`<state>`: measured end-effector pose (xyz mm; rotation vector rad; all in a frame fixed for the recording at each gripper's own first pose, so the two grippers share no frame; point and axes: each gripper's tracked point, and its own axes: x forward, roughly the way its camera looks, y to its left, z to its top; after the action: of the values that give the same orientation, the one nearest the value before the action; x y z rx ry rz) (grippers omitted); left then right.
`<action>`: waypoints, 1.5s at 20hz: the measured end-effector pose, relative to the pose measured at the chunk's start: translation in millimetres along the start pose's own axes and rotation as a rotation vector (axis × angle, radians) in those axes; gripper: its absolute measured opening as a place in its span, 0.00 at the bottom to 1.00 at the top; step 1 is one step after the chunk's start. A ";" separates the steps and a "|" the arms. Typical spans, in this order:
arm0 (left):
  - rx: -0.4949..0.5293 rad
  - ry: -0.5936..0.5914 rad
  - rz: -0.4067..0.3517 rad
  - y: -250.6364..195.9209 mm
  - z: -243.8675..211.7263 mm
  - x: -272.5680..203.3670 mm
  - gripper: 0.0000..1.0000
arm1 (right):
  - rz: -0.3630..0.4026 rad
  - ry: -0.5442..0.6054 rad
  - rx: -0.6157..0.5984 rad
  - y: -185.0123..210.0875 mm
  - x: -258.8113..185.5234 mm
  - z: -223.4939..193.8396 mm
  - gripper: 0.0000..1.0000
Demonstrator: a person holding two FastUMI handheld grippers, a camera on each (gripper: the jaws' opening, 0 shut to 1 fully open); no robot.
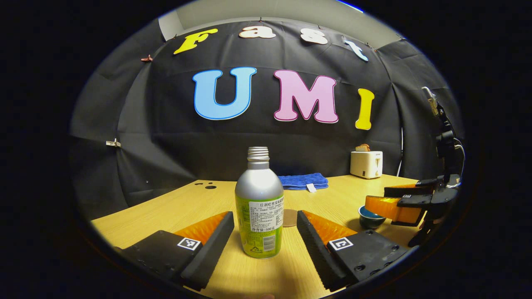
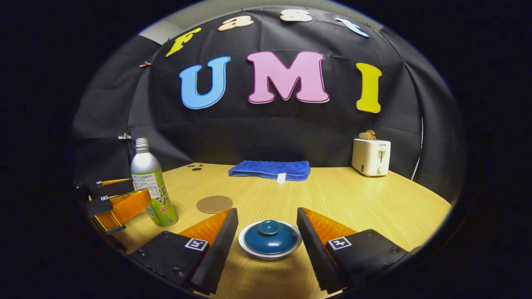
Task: Open the teacup lid with one hand, grasp the water bottle and pour water into the teacup with the other hand; after pouring, place the water bottle on the coaster and then close the teacup lid.
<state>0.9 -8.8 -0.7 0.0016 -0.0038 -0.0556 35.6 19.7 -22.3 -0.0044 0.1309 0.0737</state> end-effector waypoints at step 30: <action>-0.001 -0.001 0.011 4.9 -0.3 23.1 0.96 | 0.034 -0.080 0.130 -49.1 -10.8 13.7 0.28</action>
<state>24.2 -5.2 -0.9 0.0005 -0.0043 -0.0446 30.3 -29.9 -7.4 0.1303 0.0553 0.0988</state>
